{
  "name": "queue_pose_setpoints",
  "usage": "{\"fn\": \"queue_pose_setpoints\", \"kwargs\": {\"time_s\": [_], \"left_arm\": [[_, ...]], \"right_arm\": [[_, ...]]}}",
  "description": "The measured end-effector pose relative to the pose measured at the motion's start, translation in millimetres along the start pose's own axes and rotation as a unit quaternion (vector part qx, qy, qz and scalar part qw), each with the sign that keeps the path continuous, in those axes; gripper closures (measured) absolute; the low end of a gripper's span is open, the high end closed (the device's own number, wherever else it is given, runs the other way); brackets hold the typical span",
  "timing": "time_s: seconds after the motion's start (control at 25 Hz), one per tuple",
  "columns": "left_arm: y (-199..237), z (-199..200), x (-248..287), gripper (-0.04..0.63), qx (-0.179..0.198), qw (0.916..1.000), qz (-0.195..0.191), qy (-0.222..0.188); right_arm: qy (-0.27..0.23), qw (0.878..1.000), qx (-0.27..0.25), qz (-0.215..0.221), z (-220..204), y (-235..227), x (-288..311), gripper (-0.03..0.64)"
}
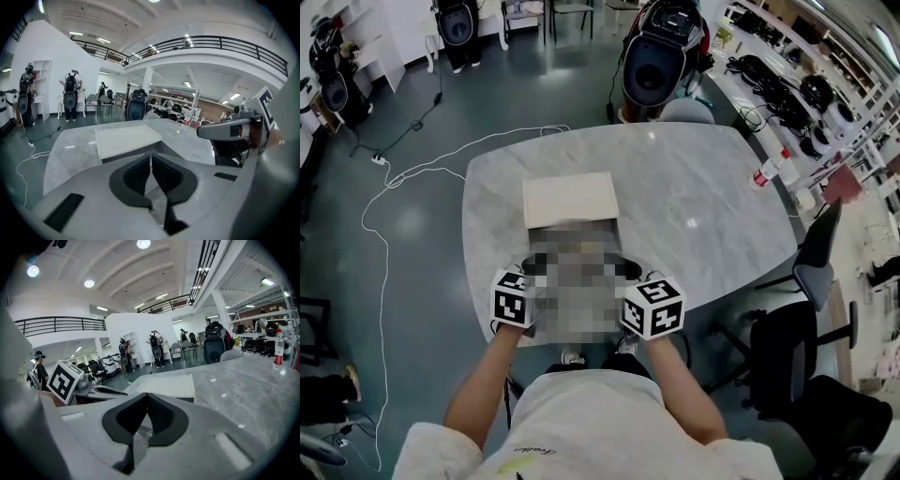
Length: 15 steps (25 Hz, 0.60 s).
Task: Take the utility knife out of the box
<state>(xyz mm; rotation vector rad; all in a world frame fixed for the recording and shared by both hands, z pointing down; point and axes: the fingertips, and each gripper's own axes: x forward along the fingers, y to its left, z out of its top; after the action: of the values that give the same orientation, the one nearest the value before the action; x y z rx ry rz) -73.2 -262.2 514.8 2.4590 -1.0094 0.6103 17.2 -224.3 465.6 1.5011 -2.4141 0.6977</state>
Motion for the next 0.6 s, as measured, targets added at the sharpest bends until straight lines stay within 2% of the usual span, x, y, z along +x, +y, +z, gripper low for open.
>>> {"fn": "queue_pose_setpoints", "kwargs": {"time_s": [0.6], "left_arm": [[-4.9, 0.3, 50.0, 0.575, 0.105, 0.9923, 0.0, 0.065]], "right_arm": [[0.031, 0.996, -0.025, 0.083, 11.3, -30.2, 37.3, 0.612]]}}
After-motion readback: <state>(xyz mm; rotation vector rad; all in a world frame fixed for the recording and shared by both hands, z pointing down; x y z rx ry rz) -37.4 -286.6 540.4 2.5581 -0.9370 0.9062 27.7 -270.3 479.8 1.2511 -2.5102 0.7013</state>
